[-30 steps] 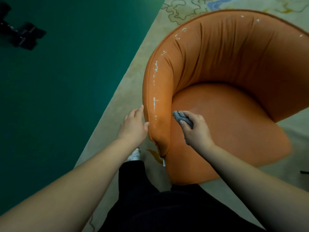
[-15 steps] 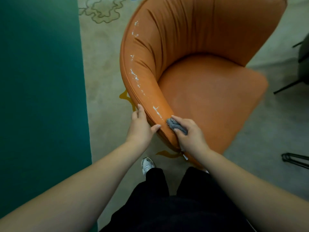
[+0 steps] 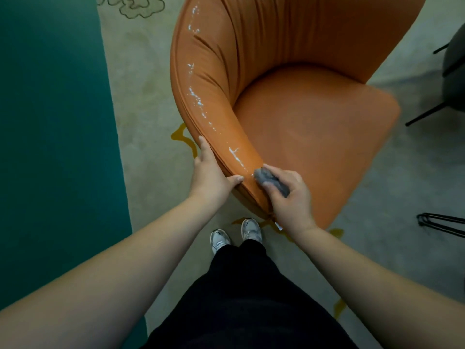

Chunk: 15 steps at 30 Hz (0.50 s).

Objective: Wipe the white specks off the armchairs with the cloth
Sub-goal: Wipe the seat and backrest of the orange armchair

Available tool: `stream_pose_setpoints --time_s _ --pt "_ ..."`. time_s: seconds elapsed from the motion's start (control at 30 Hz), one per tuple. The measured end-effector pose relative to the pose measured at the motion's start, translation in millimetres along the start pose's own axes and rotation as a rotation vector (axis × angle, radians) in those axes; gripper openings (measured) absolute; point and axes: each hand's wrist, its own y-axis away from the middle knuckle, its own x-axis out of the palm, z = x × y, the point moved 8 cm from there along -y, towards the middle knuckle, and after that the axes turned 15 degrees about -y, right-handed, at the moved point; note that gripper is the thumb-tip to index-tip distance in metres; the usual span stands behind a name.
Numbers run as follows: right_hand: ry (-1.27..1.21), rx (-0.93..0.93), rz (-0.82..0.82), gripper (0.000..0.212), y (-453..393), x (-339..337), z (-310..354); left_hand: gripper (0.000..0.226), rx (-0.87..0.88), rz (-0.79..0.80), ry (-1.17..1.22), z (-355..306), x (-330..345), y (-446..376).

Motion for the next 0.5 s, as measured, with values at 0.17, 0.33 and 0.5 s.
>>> stream_pose_setpoints --time_s 0.17,0.33,0.5 --pt "-0.020 -0.016 -0.004 0.042 -2.7 15.7 -7.8 0.124 0.005 -0.006 -0.009 0.8 1.6 -1.2" --pt "-0.037 -0.040 0.011 0.040 0.4 7.9 -4.8 0.129 -0.005 0.007 0.057 6.4 5.7 -3.9" --pt "-0.009 -0.155 0.016 0.039 9.0 12.8 -3.4 0.132 -0.006 0.021 0.093 12.0 9.8 -6.9"
